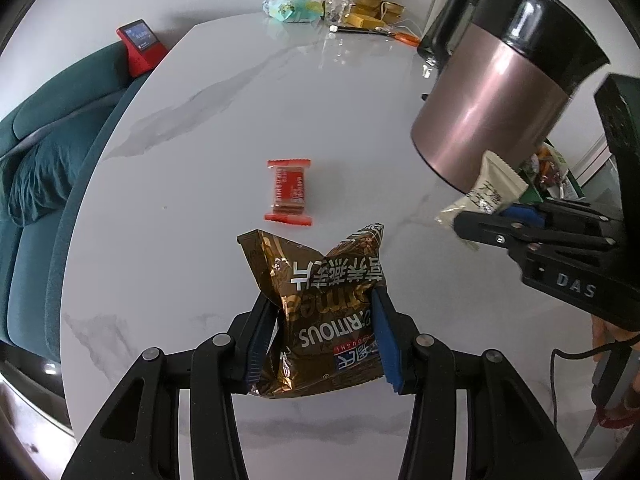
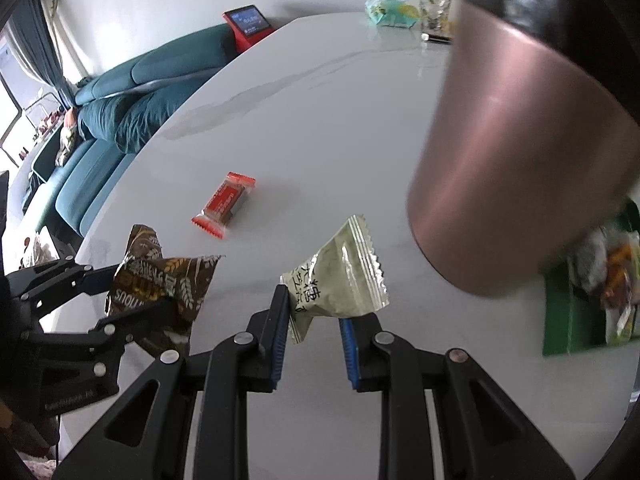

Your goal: Organize snacks

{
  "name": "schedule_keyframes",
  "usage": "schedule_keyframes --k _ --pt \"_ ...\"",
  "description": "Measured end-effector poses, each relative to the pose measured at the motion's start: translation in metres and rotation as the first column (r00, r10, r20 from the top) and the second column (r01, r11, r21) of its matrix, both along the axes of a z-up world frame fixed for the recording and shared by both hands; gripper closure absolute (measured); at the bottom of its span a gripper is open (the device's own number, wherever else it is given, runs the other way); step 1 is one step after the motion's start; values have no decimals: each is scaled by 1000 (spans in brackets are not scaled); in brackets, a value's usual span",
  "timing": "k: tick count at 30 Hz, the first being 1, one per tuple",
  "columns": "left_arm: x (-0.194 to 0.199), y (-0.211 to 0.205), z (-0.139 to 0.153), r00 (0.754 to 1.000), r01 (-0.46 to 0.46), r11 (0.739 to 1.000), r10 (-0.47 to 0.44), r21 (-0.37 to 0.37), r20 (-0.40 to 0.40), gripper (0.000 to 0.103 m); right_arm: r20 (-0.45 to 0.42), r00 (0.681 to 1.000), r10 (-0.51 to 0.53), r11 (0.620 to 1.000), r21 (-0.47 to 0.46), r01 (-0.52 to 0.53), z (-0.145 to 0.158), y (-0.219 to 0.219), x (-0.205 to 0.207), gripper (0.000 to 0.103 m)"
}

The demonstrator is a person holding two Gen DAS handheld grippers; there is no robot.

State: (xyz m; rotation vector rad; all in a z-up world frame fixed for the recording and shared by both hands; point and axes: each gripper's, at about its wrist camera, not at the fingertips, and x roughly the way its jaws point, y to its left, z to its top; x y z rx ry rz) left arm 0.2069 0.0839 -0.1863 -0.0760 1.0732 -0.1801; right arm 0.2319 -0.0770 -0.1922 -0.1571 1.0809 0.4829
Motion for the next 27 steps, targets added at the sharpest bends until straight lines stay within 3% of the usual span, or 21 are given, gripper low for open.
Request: schedule_keyframes --k 6,14,22,23,24,26,27 --pt "-2 -16 6 999 34 999 -34 2 18 61 13 998 -55 998 35 55 13 -43 -16 103" --pt "-2 -86 22 992 108 994 -109 31 55 65 -8 989 -146 988 42 147 16 -117 -37 103" --pt "-5 -98 14 1000 10 999 -10 48 3 64 -15 991 -130 990 48 130 18 -168 -41 103" --pt "-6 -97 11 1000 -7 999 7 52 -10 59 -12 993 -121 991 49 122 19 -173 -40 103" --pt "-7 -93 8 999 -34 998 35 49 -24 43 -10 993 -114 992 52 115 21 -176 -39 103" --pt "-9 -85 4 995 -89 994 91 61 -44 22 -8 995 -101 993 59 101 22 -178 -37 103" --pt "-9 -81 3 993 -106 992 109 62 -51 22 -7 996 -94 994 61 95 22 -177 -37 103"
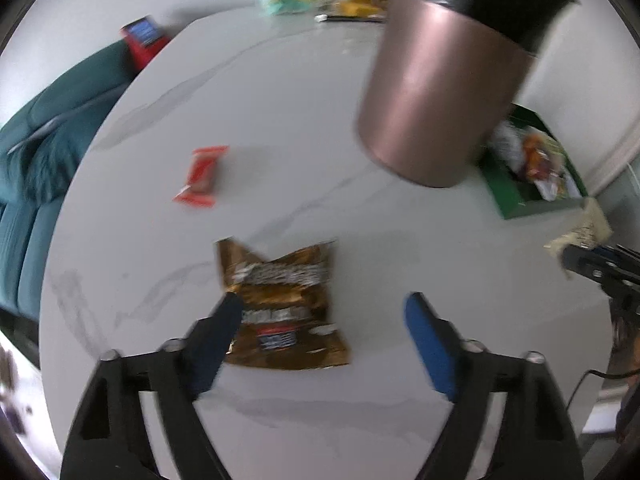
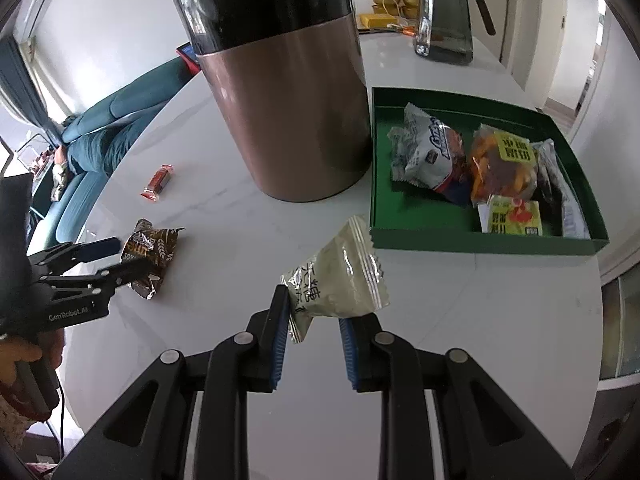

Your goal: Organize snacks

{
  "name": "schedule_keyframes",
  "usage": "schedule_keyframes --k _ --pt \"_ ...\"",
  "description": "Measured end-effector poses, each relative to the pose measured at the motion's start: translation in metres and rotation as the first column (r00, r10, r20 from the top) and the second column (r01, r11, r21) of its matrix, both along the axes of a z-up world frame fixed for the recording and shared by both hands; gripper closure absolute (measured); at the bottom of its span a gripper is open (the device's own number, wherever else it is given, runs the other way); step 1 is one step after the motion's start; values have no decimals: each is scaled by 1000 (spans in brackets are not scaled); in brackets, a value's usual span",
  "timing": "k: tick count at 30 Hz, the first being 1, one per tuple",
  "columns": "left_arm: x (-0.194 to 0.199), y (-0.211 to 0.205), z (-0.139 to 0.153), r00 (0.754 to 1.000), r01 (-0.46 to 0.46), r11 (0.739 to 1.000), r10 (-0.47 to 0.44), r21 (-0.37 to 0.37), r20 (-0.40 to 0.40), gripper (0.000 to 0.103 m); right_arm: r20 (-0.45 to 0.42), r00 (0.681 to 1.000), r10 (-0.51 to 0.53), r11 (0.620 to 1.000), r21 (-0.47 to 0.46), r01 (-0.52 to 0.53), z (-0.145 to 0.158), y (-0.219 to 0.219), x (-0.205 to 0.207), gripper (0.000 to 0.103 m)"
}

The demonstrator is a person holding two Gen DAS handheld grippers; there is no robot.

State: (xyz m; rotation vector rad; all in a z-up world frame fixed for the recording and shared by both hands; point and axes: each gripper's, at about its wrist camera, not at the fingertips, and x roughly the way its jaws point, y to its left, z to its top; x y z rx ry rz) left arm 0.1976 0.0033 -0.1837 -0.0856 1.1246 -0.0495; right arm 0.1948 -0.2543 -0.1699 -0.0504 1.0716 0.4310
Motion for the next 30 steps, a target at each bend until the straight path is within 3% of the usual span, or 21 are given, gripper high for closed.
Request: schedule_keyframes --k 5,11,16,19,25,27,30 --pt "-1 18 -5 999 -36 998 36 45 -1 22 1 1000 21 1000 15 -21 -1 1 5 103" --pt "6 19 -30 998 -25 998 29 59 -59 22 4 999 32 999 15 -32 2 0 10 103" --pt "13 18 -46 995 -46 999 48 27 -93 22 8 999 34 999 8 -34 7 -4 12 103" --pt "14 18 -49 996 -35 998 39 57 -76 22 11 999 35 999 6 -35 9 -9 14 103" --pt "16 14 -47 997 -46 997 50 69 -57 37 15 999 40 999 9 -40 12 -18 21 103" --pt "15 11 -45 998 -35 997 39 74 -53 47 17 999 39 999 12 -39 13 -20 24 103" --pt "14 5 -45 998 -26 996 31 86 -56 49 22 999 36 999 19 -36 14 -21 26 103"
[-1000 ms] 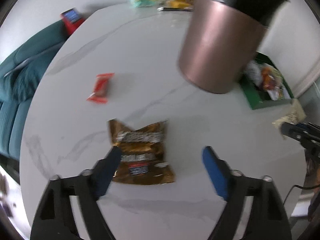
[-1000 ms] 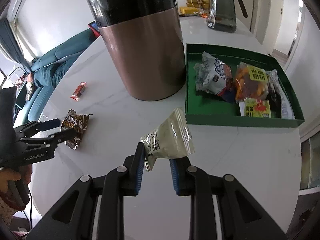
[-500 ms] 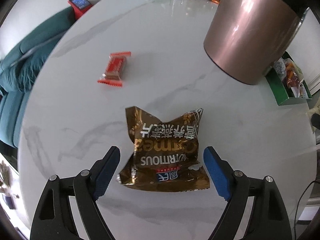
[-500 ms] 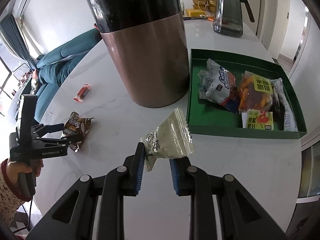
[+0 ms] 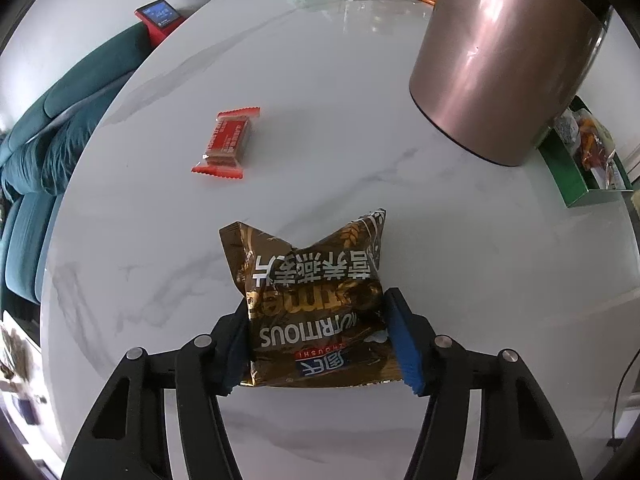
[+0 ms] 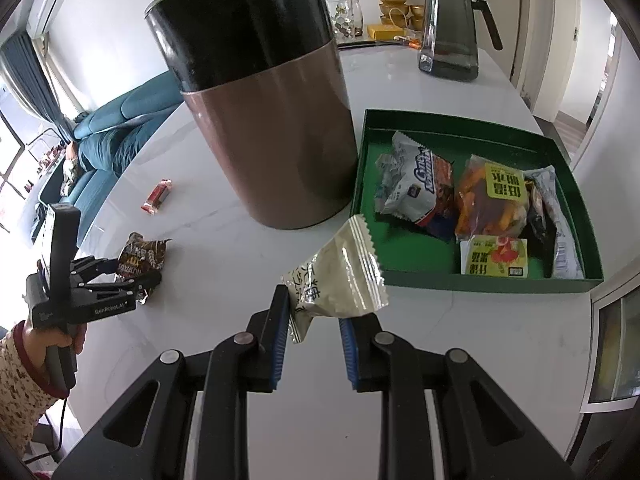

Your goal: Organize snacks

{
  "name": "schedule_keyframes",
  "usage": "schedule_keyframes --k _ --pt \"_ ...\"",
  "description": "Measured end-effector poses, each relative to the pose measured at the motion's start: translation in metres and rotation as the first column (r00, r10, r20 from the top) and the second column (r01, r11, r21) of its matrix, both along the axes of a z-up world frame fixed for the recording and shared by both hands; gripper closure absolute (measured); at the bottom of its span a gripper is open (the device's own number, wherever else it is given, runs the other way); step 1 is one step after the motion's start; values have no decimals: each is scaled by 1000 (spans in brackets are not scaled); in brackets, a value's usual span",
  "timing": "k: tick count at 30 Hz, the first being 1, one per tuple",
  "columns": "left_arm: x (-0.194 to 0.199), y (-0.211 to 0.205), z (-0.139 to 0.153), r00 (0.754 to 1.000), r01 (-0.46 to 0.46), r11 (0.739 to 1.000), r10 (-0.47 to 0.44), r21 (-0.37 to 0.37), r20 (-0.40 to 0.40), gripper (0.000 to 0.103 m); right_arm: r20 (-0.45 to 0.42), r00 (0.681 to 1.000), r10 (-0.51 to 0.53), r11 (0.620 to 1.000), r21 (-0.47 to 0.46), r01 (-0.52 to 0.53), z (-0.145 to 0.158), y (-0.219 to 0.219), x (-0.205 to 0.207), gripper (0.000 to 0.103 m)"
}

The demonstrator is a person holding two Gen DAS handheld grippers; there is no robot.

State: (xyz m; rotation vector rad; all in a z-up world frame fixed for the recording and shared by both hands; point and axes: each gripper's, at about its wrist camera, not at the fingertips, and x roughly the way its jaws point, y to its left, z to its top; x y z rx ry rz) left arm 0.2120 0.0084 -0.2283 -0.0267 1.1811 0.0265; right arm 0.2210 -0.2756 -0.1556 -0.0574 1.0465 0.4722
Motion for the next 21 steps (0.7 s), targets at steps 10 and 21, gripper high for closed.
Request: schedule_keyframes --k 10,21 --pt "3 -32 31 997 54 998 -52 -23 61 52 4 999 -42 999 24 41 1 -24 11 103" --pt "37 -161 77 965 229 971 -217 -69 148 52 36 991 -127 992 20 126 13 -106 36 103"
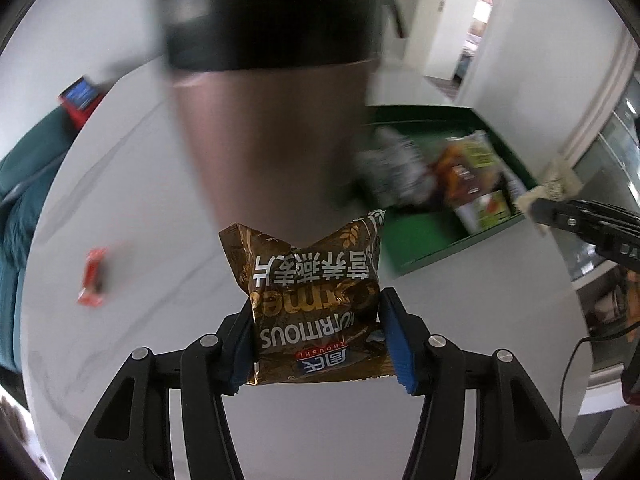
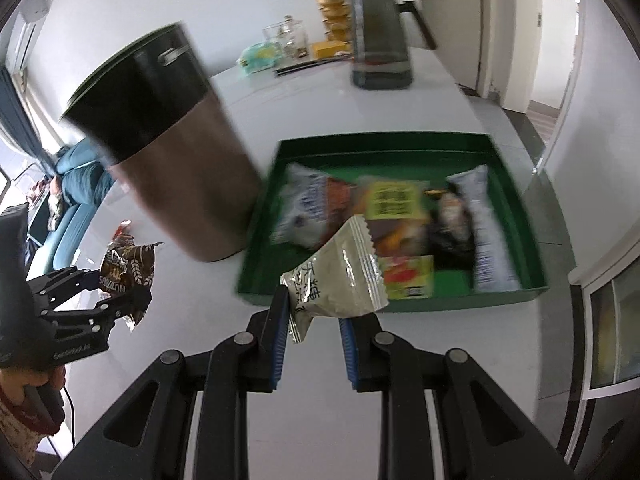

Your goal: Organize snacks

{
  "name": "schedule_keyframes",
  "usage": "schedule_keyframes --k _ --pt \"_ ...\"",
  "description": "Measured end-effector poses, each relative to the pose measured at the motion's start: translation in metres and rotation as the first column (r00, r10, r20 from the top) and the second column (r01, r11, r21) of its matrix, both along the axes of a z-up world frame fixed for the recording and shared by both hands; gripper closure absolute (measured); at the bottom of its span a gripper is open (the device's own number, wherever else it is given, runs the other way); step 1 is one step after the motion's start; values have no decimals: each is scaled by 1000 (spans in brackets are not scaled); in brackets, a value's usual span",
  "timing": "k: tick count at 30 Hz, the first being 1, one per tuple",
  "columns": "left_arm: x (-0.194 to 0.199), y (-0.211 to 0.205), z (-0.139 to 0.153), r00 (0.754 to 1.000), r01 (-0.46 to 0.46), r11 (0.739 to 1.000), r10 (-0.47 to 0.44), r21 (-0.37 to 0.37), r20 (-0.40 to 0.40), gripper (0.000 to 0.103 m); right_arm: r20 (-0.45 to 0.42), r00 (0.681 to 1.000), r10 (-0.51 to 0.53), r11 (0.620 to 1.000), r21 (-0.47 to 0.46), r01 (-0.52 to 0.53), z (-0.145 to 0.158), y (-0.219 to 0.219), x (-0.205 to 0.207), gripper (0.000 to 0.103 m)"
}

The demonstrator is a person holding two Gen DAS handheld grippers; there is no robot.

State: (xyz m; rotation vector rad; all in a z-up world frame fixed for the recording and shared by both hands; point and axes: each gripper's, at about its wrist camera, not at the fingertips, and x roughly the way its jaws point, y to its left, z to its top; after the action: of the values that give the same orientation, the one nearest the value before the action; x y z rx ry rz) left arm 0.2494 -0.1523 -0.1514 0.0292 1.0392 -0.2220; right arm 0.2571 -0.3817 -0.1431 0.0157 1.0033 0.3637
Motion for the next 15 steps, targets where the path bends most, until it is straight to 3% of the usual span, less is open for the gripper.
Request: schedule_keyframes --k 8,15 --pt "41 -99 13 999 32 999 -32 -11 30 52 -23 998 -58 998 -3 58 -1 -66 44 103" --pt "77 -139 6 999 30 999 -31 44 23 52 -74 994 -79 996 37 81 -18 -94 83 103"
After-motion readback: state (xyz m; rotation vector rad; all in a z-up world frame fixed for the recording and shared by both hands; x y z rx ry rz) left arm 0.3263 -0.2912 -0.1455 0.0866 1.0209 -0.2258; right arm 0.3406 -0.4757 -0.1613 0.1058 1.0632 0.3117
